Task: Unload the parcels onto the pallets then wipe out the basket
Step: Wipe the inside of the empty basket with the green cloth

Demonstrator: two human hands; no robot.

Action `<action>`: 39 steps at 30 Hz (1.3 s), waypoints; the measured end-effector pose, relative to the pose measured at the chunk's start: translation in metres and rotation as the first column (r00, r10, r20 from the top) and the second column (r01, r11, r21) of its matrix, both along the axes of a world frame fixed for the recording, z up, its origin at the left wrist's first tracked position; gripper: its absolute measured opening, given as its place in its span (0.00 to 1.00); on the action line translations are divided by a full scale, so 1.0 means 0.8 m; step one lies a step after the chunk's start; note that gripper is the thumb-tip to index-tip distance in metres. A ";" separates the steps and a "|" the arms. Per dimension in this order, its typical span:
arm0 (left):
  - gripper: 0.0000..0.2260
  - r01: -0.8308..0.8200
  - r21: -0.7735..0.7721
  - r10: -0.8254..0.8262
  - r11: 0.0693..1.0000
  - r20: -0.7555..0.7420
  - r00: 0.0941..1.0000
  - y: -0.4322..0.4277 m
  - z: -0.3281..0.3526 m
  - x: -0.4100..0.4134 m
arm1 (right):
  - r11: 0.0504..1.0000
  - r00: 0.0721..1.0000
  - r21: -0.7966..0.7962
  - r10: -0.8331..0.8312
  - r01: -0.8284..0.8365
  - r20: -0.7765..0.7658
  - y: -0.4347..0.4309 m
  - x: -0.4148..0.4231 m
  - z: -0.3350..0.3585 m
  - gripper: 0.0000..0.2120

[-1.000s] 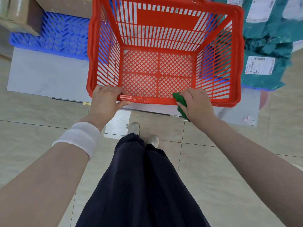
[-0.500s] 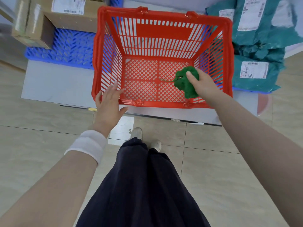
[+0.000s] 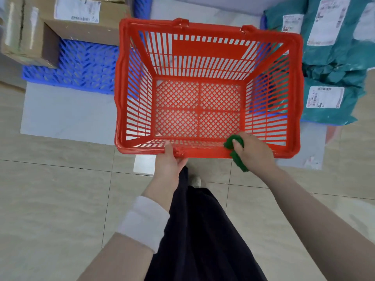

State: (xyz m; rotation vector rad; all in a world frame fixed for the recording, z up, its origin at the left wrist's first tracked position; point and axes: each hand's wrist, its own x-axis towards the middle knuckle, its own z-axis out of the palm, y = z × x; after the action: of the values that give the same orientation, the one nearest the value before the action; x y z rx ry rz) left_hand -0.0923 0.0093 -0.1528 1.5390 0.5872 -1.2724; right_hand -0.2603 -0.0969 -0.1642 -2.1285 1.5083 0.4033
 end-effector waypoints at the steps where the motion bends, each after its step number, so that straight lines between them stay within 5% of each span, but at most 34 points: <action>1: 0.13 -0.015 0.006 0.016 1.000 -0.040 0.999 0.000 0.000 0.005 | 0.995 0.998 0.079 -0.055 0.054 0.019 -0.007 0.001 0.002 0.14; 4: 0.07 -0.101 0.049 0.107 0.994 -0.153 0.982 -0.004 -0.002 0.014 | 0.970 0.991 0.201 -0.136 0.134 -0.002 -0.023 0.003 0.008 0.14; 8: 0.07 -0.108 0.093 0.125 0.990 -0.200 0.972 -0.010 0.002 0.013 | 0.934 0.974 0.356 0.052 0.030 -0.218 -0.022 0.050 -0.001 0.16; 13: 0.09 -0.097 0.100 0.117 0.990 -0.220 0.969 -0.013 0.005 0.019 | 0.755 0.987 0.639 0.153 -0.146 0.045 -0.004 0.128 -0.014 0.17; 16: 0.08 -0.108 0.116 0.133 0.987 -0.237 0.962 -0.015 0.008 0.021 | 0.656 0.979 0.746 0.202 -0.110 -0.033 -0.033 0.107 -0.019 0.17; 20: 0.08 -0.094 0.126 0.121 0.988 -0.230 0.966 -0.018 0.008 0.021 | 0.643 0.933 0.765 0.253 0.036 -0.257 -0.073 0.067 -0.018 0.17; 24: 0.08 -0.090 0.121 0.116 0.989 -0.226 0.967 -0.017 0.005 0.020 | 0.551 0.991 0.834 0.105 0.008 -0.079 -0.044 0.124 -0.031 0.19; 28: 0.09 -0.078 0.109 0.102 0.991 -0.230 0.968 -0.018 0.005 0.020 | 0.477 0.965 0.847 0.217 -0.233 0.144 -0.022 0.149 -0.038 0.22; 31: 0.07 -0.117 0.172 0.157 0.978 -0.244 0.957 -0.021 0.005 0.021 | 0.423 0.959 0.892 0.280 -0.161 0.040 -0.058 0.099 -0.036 0.21; 35: 0.07 -0.122 0.215 0.179 0.969 -0.267 0.947 -0.022 0.007 0.023 | 0.435 0.975 0.892 0.115 0.121 -0.189 -0.083 0.065 -0.029 0.19; 39: 0.08 -0.193 0.218 0.253 0.957 -0.292 0.922 -0.024 0.008 0.026 | 0.376 1.000 0.927 0.013 -0.021 0.017 -0.048 0.128 -0.039 0.21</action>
State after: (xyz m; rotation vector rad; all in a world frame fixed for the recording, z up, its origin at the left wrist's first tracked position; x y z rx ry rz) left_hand -0.0716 -0.0100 -0.1466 1.3739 1.0872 -1.3241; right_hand -0.1582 -0.1350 -0.1957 -1.1741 0.8372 0.9838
